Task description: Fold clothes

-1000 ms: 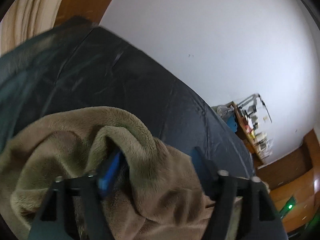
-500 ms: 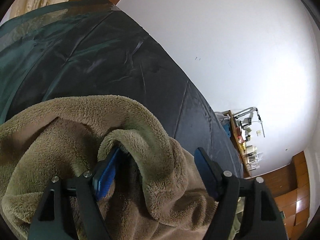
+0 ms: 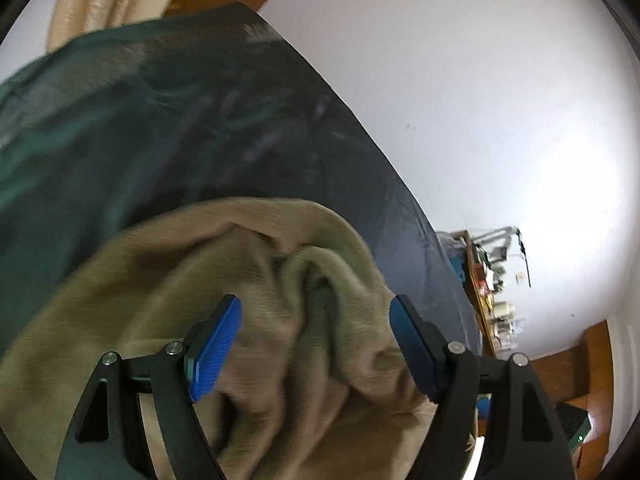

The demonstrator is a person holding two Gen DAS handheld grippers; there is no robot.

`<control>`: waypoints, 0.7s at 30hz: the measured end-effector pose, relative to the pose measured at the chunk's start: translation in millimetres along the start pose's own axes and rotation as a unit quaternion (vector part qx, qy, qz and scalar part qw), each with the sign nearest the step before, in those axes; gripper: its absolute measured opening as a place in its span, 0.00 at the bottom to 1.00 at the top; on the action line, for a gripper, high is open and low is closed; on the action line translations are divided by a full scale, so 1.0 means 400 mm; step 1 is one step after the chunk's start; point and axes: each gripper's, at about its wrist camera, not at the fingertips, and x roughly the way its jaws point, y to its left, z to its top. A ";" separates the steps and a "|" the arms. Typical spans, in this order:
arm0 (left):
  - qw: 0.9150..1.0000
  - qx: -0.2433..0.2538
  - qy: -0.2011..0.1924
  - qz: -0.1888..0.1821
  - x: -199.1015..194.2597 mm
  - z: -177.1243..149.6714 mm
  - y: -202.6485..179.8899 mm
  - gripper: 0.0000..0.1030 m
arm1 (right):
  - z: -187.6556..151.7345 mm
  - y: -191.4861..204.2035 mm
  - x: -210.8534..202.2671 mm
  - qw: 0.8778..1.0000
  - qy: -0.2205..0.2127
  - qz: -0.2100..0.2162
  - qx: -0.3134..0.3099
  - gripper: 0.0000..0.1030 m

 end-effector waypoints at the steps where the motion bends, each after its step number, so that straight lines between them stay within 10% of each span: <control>1: 1.000 -0.004 -0.003 0.002 -0.008 0.003 0.019 0.78 | 0.000 0.014 0.027 1.000 0.013 0.009 0.001 0.65; 12: 0.998 -0.034 -0.026 0.037 -0.072 0.017 0.204 0.78 | 0.002 0.072 0.266 0.988 0.120 0.076 0.063 0.65; 19: 0.999 0.012 -0.023 0.046 -0.073 0.019 0.221 0.79 | 0.009 0.119 0.322 0.994 0.104 0.017 0.001 0.64; 21: 0.999 0.025 -0.018 0.042 -0.073 0.019 0.222 0.79 | 0.018 0.130 0.324 0.996 0.086 -0.011 -0.028 0.42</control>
